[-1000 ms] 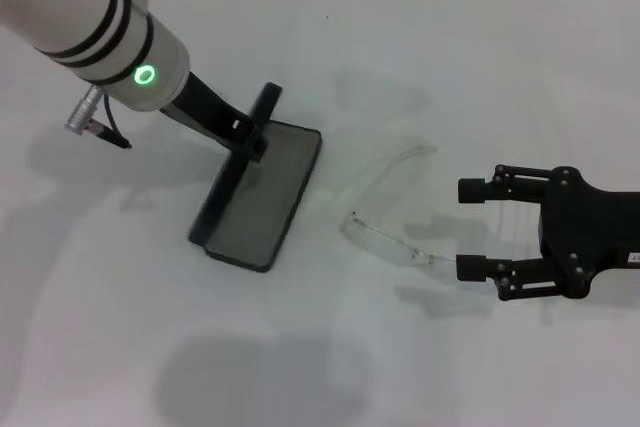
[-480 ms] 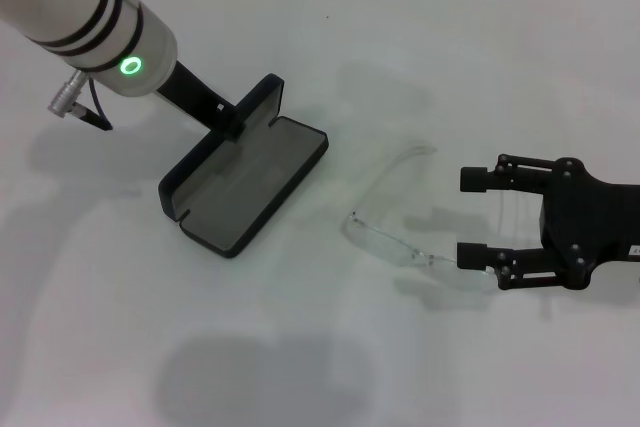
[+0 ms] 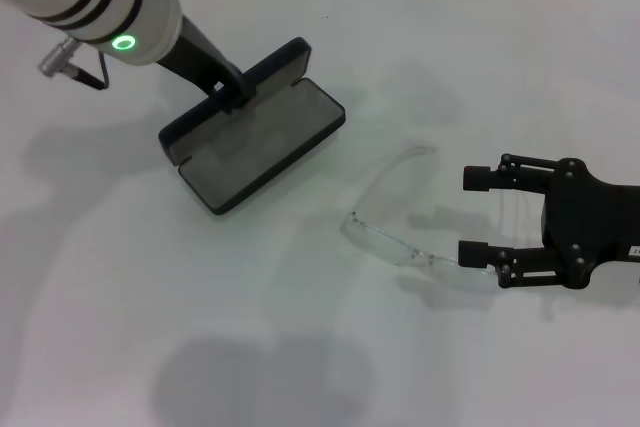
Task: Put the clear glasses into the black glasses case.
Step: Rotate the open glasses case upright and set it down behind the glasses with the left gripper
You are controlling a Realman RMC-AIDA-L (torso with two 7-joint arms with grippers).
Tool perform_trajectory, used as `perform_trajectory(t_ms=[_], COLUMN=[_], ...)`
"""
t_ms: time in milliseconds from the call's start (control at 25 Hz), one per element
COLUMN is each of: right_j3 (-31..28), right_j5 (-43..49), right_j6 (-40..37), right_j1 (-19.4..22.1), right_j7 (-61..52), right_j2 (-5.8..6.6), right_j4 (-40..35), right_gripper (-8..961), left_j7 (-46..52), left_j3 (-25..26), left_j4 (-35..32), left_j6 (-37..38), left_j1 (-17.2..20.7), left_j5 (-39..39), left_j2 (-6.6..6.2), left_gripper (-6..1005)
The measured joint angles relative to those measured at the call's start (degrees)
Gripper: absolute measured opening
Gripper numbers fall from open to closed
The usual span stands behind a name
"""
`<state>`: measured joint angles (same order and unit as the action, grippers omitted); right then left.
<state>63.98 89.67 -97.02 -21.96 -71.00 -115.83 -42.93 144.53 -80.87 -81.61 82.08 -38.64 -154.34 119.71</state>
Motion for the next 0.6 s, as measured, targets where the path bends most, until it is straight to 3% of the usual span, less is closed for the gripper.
perform_trajectory(t_ms=[240,600], right_j3=[0.00,0.10], right_j5=[-0.61,-2.29], right_j6=[0.05,-0.17], right_j1=[0.04,-0.18], right_j7=[0.07,0.25], right_j2=[-0.01,-0.06], right_j4=[0.09,2.28], right_gripper=[802,801], left_j7=[-17.40,-31.07], left_j3=[-1.06,-7.78], left_j4=[-0.22,1.58], left_j6=[-4.67,-9.40], left_j1=[0.58,0.47], left_j5=[1.43,0.03], left_j2=[0.00,0.03], left_gripper=[216,216])
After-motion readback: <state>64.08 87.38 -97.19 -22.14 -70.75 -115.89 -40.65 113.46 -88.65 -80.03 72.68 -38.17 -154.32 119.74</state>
